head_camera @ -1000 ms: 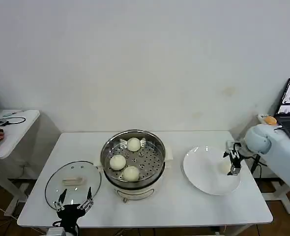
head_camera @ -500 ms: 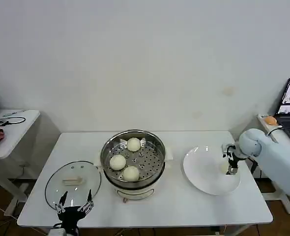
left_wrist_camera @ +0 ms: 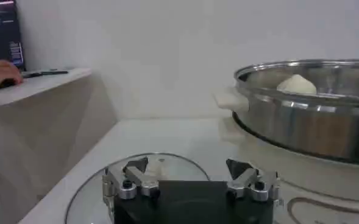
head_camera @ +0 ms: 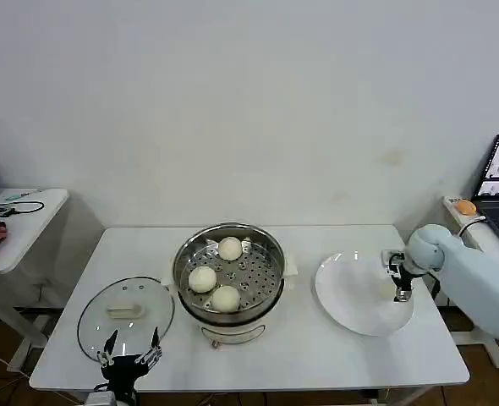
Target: Take steamed baozi put them in steamer then cover it.
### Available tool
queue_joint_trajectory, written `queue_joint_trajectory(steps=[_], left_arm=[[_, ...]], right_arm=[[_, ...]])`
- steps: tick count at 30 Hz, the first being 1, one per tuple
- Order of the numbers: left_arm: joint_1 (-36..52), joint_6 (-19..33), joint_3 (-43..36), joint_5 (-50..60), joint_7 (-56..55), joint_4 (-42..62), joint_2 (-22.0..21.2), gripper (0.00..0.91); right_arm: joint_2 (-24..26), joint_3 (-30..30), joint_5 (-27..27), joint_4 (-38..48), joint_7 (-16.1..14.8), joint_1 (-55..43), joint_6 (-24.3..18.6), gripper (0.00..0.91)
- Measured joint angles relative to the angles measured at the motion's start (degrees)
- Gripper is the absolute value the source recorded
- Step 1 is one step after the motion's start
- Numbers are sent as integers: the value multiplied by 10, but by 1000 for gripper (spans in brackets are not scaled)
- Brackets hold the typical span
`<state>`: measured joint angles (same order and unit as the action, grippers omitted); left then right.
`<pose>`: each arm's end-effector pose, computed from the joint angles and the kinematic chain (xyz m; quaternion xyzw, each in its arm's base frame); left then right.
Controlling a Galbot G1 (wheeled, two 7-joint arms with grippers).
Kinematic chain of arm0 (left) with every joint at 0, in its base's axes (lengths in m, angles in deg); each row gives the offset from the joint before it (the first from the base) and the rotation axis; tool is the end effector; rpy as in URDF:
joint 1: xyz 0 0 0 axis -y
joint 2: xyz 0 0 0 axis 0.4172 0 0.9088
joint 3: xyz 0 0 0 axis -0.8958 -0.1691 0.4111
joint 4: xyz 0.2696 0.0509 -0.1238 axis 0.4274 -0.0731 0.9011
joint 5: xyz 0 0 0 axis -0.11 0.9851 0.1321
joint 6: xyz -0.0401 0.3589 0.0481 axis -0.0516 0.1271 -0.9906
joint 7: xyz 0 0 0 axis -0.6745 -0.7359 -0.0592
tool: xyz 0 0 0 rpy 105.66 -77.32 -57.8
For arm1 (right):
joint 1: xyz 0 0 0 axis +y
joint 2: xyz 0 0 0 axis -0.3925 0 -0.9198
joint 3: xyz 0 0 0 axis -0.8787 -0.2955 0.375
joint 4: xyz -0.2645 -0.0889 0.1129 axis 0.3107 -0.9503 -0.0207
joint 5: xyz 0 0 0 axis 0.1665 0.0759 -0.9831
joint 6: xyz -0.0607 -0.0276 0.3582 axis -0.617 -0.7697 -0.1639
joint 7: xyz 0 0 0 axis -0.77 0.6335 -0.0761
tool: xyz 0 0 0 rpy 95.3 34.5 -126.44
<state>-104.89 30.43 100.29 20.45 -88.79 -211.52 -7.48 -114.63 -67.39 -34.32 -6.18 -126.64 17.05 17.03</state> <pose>0.1693 0.0365 -0.2759 0.0683 -0.9853 -0.0311 0.1536 0.4998 -0.1535 -0.2176 0.3902 -0.5520 0.5669 0.4708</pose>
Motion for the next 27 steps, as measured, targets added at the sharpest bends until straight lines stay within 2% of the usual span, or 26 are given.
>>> queue_joint_trajectory(steps=[9, 10, 13, 18, 24, 27], left_arm=[[-2, 3, 3, -1, 0, 6, 1, 907], [-2, 4, 3, -1, 0, 6, 1, 907], [-2, 4, 2, -1, 0, 6, 1, 907], [1, 4, 3, -1, 0, 10, 2, 907], [0, 3, 2, -1, 0, 9, 3, 907], [0, 3, 1, 0, 0, 9, 3, 907]], right_arm=[[-13, -3, 10, 20, 0, -4, -4, 907], [-13, -4, 10, 22, 0, -5, -5, 796], [-14, -4, 11, 27, -1, -5, -5, 635], [-15, -4, 11, 30, -3, -5, -5, 615], [-17, -4, 11, 35, -4, -10, -6, 534], [-15, -2, 8, 32, -5, -12, -5, 534]])
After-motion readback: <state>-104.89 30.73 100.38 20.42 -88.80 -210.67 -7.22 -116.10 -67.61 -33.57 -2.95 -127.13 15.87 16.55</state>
